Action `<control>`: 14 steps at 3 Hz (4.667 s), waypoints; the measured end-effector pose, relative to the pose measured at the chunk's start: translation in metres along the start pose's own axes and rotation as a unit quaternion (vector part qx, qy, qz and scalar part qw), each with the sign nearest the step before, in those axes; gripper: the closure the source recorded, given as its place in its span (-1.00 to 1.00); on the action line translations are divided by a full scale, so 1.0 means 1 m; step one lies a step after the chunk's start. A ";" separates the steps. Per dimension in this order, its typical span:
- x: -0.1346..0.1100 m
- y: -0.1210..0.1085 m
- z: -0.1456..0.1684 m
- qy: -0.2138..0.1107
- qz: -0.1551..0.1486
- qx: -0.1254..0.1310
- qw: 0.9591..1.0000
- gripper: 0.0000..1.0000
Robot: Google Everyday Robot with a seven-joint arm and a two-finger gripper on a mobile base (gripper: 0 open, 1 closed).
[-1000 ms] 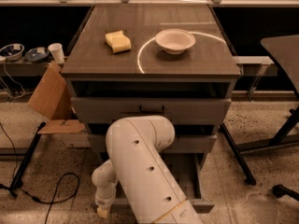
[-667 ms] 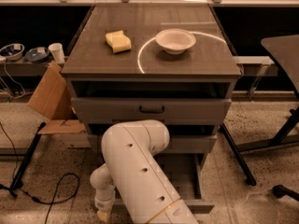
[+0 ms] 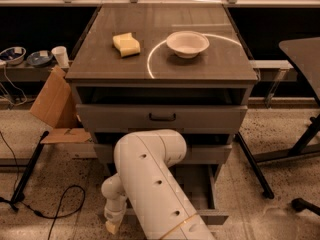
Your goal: Close bottom drawer
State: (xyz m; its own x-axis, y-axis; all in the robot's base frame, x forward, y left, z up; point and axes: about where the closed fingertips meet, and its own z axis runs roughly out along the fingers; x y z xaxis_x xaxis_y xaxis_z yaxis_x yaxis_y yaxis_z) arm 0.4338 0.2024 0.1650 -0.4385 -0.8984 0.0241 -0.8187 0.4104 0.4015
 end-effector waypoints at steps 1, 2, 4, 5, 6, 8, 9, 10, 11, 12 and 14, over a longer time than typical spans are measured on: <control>-0.003 -0.003 -0.001 -0.010 0.012 0.000 1.000 1.00; -0.013 -0.013 -0.004 -0.042 0.046 0.000 0.998 1.00; -0.049 -0.048 -0.017 -0.149 0.159 -0.021 0.976 1.00; -0.049 -0.047 -0.016 -0.149 0.160 -0.021 0.976 1.00; -0.060 -0.059 -0.031 -0.177 0.213 -0.022 0.961 1.00; -0.077 -0.072 -0.057 -0.199 0.310 -0.021 0.930 1.00; -0.086 -0.073 -0.072 -0.199 0.323 0.017 0.925 1.00; -0.092 -0.071 -0.083 -0.186 0.328 0.070 0.924 1.00; -0.099 -0.066 -0.084 -0.159 0.340 0.113 0.920 1.00; -0.102 -0.061 -0.077 -0.136 0.347 0.137 0.918 1.00; -0.102 -0.054 -0.062 -0.077 0.335 0.194 0.919 1.00</control>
Offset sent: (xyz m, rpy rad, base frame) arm 0.0847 0.0217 -0.0025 0.1281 -0.0869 -0.4220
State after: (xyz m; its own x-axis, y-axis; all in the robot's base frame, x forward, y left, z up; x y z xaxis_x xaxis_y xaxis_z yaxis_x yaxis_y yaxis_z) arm 0.5463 0.2621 0.1980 -0.9150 -0.4034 0.0050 -0.4034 0.9149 -0.0132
